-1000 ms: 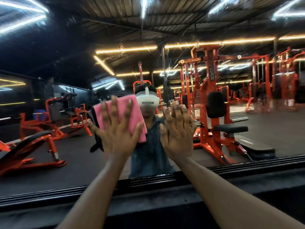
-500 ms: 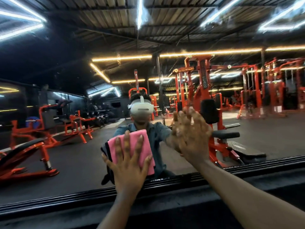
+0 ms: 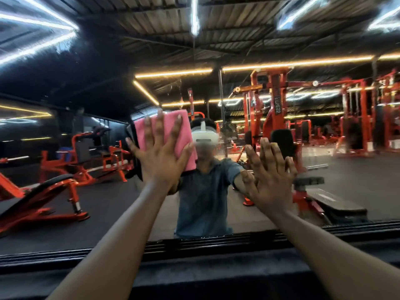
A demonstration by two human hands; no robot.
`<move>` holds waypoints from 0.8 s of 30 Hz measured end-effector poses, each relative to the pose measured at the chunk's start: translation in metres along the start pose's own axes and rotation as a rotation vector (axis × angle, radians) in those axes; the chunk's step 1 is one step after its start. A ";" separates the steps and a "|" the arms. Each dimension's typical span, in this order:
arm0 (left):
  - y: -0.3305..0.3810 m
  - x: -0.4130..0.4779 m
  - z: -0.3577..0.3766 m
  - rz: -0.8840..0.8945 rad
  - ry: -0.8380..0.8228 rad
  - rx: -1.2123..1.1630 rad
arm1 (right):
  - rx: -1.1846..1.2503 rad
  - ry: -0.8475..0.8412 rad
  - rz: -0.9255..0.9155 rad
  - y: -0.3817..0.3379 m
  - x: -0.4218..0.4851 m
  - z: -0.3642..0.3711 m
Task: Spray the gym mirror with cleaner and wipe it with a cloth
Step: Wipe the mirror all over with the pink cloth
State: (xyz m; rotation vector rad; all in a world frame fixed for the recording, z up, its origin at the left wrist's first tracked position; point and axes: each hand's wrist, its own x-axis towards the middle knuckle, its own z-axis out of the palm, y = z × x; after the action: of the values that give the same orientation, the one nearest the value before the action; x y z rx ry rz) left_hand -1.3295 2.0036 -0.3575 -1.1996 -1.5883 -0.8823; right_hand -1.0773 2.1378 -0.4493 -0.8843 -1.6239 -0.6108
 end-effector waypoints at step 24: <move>0.018 0.067 -0.018 -0.015 0.045 0.009 | 0.039 0.037 -0.018 -0.001 0.000 0.001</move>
State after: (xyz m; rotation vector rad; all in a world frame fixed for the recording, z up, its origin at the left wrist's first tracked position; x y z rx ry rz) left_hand -1.3139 2.0116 -0.2885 -1.1552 -1.5652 -0.9041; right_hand -1.0791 2.1381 -0.4500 -0.8257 -1.6066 -0.6030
